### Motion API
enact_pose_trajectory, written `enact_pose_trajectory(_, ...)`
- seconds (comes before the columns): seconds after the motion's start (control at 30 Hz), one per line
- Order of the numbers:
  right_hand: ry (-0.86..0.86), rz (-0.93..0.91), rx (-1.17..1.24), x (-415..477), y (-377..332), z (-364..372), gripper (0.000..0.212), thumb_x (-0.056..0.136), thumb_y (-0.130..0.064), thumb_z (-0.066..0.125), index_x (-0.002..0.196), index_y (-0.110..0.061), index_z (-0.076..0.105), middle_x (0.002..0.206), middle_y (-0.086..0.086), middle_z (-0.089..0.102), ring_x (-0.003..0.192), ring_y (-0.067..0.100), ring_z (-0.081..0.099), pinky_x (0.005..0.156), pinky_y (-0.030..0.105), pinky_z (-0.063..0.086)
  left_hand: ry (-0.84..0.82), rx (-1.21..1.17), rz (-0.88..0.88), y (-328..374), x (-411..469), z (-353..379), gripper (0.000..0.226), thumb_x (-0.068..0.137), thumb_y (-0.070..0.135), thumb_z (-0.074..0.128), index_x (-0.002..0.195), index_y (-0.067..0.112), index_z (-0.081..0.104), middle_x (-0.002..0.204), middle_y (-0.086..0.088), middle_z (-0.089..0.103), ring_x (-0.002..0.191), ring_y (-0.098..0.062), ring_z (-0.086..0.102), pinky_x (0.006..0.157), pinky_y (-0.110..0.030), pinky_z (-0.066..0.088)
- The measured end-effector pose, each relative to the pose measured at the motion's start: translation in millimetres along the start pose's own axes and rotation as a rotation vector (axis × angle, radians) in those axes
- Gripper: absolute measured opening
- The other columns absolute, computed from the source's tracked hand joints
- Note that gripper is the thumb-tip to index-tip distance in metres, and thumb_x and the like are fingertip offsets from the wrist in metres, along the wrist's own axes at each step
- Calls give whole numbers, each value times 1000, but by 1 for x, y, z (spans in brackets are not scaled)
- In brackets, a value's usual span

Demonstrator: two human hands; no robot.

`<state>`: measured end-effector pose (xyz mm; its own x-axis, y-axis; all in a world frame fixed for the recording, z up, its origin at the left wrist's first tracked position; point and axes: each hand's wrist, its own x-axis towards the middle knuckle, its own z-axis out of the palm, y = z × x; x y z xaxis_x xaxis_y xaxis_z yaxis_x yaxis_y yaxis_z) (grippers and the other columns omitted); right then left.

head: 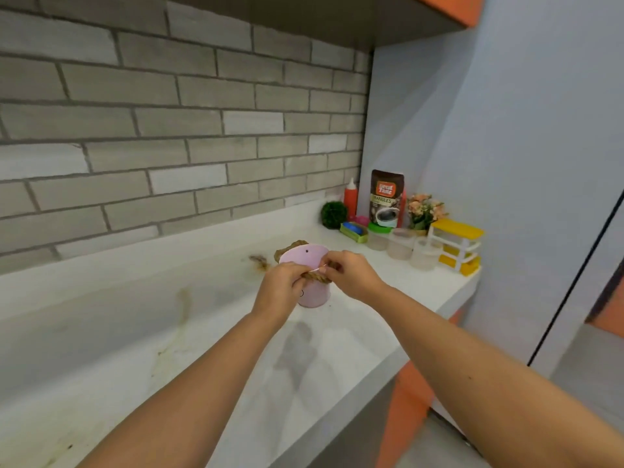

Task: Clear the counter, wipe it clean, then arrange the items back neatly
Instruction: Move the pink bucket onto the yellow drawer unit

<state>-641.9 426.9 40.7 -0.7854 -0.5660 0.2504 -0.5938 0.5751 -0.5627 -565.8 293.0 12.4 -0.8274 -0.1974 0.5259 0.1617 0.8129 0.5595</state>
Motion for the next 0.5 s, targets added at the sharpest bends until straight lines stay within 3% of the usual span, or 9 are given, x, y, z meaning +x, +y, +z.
enact_pose_trajectory(0.1, 15, 39, -7, -5, 34, -21, 16, 91, -16, 54, 97, -12, 68, 92, 9, 66, 78, 17, 50, 55, 8, 32, -47, -22, 21, 17, 14, 32, 31, 82, -1, 55, 103, 14, 72, 102, -5, 71, 97, -20, 61, 77, -13, 35)
enact_pose_trajectory(0.23, 57, 88, 14, -3, 72, -44, 15, 91, -15, 54, 93, -11, 69, 89, 8, 68, 78, 17, 52, 62, 21, 36, -83, -44, 48, 35, 38, 69, 28, 81, 0, 58, 102, 13, 72, 101, -5, 71, 96, -21, 61, 83, -18, 40)
enact_pose_trajectory(0.37, 123, 136, 34, 5, 110, -66, 15, 91, -14, 55, 94, -9, 69, 87, 8, 66, 77, 16, 52, 66, 22, 35, -93, -45, 98, 47, 72, 107, 24, 82, 3, 61, 101, 12, 71, 104, -6, 68, 100, -21, 57, 84, -19, 39)
enact_pose_trajectory(0.5, 188, 168, 0, 25, 148, -94, 14, 91, -14, 56, 93, -8, 68, 86, 10, 67, 75, 16, 51, 59, 23, 33, -77, -84, 137, 59, 112, 146, 20, 83, 13, 65, 102, 12, 70, 110, -5, 58, 108, -17, 48, 84, -13, 31)
